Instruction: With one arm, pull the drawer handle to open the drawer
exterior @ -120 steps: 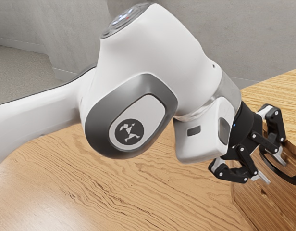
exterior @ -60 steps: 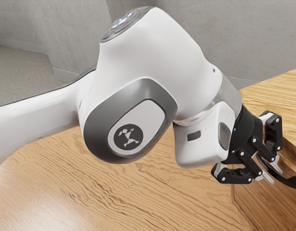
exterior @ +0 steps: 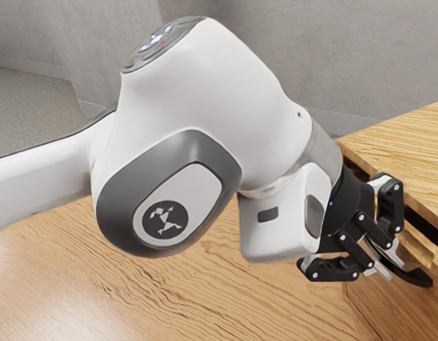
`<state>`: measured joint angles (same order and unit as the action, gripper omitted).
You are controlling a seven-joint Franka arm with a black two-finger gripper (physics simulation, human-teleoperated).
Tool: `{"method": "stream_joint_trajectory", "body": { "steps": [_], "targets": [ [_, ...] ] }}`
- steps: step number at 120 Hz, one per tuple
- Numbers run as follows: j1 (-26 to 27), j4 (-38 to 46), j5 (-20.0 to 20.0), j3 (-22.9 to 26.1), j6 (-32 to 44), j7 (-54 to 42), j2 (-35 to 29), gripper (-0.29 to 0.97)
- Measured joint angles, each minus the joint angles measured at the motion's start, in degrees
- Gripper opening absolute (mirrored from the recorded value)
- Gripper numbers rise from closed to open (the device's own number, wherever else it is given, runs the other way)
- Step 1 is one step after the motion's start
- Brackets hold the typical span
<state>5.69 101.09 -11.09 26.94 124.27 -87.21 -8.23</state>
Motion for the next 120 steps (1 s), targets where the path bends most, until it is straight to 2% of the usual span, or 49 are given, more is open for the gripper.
{"method": "stream_joint_trajectory", "body": {
  "steps": [120],
  "targets": [
    [-0.06, 5.44, -0.56, -0.48, -0.10, 0.27, -6.28, -0.02]
  ]
}}
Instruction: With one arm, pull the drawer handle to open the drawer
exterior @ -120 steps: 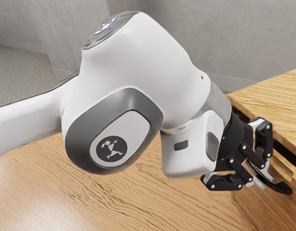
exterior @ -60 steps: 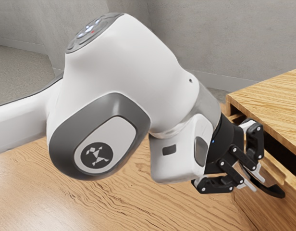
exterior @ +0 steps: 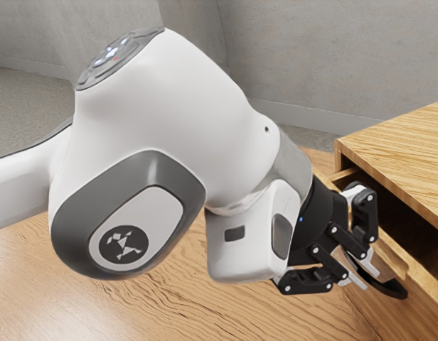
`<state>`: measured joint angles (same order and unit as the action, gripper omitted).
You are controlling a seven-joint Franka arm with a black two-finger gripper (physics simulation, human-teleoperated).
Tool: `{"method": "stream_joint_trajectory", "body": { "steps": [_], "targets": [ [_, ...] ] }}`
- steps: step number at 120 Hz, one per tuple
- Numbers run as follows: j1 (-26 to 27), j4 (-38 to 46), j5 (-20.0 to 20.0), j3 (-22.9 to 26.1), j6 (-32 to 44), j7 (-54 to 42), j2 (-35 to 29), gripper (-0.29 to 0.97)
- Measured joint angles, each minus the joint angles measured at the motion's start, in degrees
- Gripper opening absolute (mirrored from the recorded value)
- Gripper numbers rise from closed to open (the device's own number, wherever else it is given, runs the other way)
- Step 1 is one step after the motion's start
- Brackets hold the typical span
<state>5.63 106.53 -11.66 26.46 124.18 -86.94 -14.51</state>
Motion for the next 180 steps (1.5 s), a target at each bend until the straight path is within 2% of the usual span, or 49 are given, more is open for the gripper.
{"method": "stream_joint_trajectory", "body": {
  "steps": [79, 180],
  "targets": [
    [-0.04, 3.17, -0.27, -1.29, 0.12, 0.15, -3.62, -0.03],
    [-0.02, 8.29, -2.57, -1.61, 0.25, 0.21, -9.90, -0.03]
  ]
}}
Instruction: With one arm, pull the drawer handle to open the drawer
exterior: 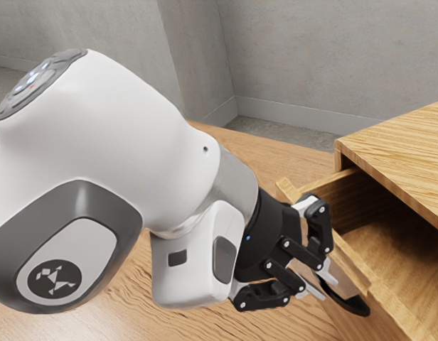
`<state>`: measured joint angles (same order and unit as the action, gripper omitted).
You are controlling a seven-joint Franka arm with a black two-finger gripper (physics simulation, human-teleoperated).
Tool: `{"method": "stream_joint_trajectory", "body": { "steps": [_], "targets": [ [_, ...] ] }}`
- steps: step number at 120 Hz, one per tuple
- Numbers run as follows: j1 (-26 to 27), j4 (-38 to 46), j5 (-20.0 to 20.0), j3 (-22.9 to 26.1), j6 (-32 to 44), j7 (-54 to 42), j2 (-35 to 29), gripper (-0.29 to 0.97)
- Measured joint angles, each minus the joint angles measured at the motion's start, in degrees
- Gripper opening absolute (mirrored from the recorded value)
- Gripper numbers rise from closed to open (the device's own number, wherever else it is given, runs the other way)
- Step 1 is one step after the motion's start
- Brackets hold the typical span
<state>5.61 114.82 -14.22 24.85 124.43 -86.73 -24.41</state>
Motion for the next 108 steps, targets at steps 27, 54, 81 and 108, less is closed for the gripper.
{"method": "stream_joint_trajectory", "body": {
  "steps": [27, 54, 81, 108],
  "targets": [
    [-0.04, 1.65, -0.20, -0.50, 0.02, -0.01, -2.03, -0.03],
    [-0.03, 3.50, -1.01, -0.50, 0.04, -0.03, -4.07, -0.03],
    [-0.01, 4.90, -1.63, -0.50, -0.04, -0.05, -5.98, -0.03],
    [0.00, 6.39, -2.22, -0.53, -0.12, -0.08, -7.87, -0.03]
  ]
}}
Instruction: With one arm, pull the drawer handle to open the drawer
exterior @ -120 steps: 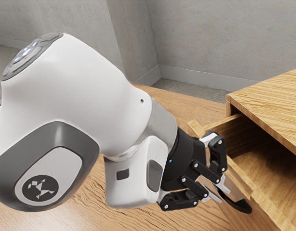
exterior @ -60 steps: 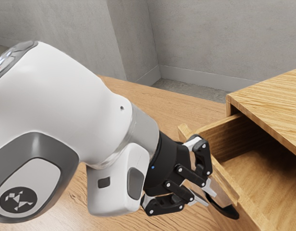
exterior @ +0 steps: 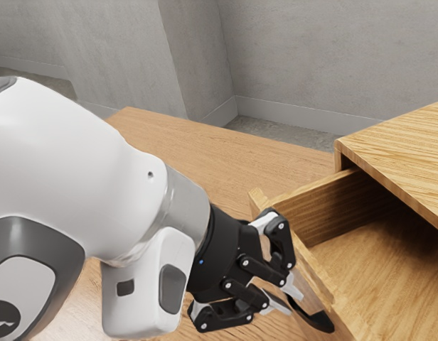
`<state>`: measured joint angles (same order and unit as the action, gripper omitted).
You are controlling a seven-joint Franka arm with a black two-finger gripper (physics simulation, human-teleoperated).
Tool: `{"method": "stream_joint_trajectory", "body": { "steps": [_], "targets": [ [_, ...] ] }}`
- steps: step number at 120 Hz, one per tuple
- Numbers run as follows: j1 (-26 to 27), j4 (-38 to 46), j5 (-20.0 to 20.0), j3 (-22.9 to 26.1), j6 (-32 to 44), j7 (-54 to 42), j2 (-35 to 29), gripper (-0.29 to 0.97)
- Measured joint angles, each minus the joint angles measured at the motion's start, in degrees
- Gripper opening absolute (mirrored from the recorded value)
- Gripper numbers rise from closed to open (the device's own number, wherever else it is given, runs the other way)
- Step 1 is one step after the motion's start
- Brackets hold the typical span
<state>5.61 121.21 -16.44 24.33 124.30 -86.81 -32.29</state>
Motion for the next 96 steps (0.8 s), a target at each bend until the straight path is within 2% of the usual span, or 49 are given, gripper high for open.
{"method": "stream_joint_trajectory", "body": {
  "steps": [96],
  "targets": [
    [0.00, 4.60, -1.48, -0.85, -0.37, -0.16, -6.23, -0.03]
  ]
}}
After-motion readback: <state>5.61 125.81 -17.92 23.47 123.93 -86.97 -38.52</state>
